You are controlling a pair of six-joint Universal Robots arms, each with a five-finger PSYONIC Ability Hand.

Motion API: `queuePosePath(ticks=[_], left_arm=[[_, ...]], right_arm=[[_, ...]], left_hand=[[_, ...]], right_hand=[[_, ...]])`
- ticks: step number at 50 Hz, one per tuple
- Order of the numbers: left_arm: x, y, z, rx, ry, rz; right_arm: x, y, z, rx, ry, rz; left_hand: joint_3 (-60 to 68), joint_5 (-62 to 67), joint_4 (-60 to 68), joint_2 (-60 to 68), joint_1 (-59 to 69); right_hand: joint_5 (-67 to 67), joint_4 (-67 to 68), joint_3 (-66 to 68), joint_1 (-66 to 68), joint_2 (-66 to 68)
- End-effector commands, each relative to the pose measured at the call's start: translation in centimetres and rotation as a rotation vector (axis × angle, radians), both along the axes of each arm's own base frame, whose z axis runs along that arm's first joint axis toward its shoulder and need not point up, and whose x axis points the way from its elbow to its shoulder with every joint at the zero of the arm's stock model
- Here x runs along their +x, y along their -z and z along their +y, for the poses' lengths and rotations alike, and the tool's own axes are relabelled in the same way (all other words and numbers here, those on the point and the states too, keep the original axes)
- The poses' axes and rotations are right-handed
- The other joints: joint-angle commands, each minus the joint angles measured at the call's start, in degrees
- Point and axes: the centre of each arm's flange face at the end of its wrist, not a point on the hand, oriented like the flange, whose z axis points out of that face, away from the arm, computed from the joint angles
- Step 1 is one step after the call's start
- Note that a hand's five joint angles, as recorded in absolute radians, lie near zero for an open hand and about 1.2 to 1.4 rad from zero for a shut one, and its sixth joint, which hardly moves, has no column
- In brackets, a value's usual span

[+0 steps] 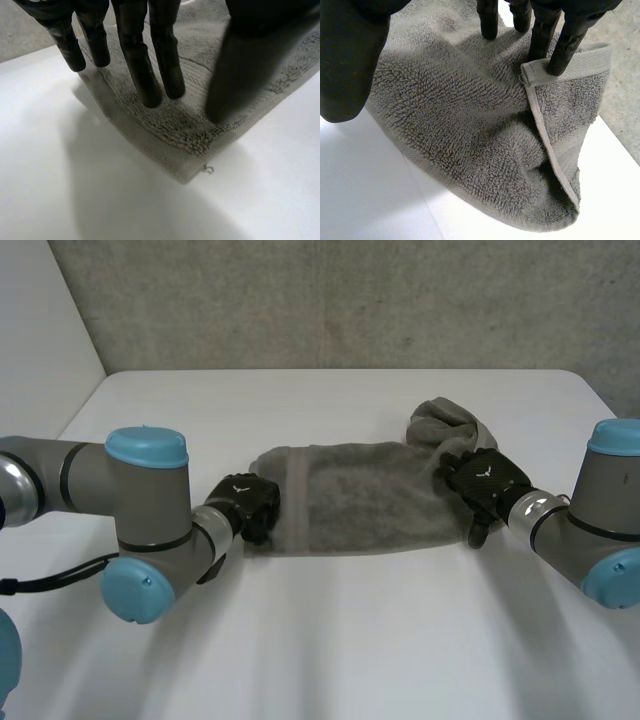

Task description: Fold the towel.

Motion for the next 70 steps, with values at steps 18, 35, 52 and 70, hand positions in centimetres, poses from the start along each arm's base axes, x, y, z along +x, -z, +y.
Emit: queuePosePath(ticks=[18, 35, 52, 70], left_arm=[[0.1, 1.0, 0.2, 0.014, -0.002, -0.014], [-0.1, 1.5, -0.1, -0.011, 0.019, -0.038], [0.2, -3.4, -0.3, -0.107, 0.006, 0.025], [2.4, -13.0, -0.3, -0.289, -0.042, 0.255]], right_arm=[[0.0, 0.0, 0.1, 0.003, 0.0, 0.0], [-0.1, 0.0, 0.1, 0.003, 0.001, 0.0], [-0.2, -0.6, 0.1, 0.008, 0.012, -0.005], [-0.1, -5.4, 0.9, 0.001, 0.031, -0.114]], left_hand=[[-2.8, -7.0, -3.2, -6.5, -6.4], [-2.8, 29.1, -3.2, 29.6, 29.8], [-2.8, 29.1, -3.2, 29.6, 29.8], [-2.8, 29.1, -3.2, 29.6, 29.8]], right_hand=[[-3.5, -3.8, -2.3, 0.2, 4.7], [-3.5, -3.8, -2.3, 0.2, 4.7], [-3.5, -3.8, -2.3, 0.0, 4.5], [-3.5, -3.8, -2.3, -5.9, -1.4]])
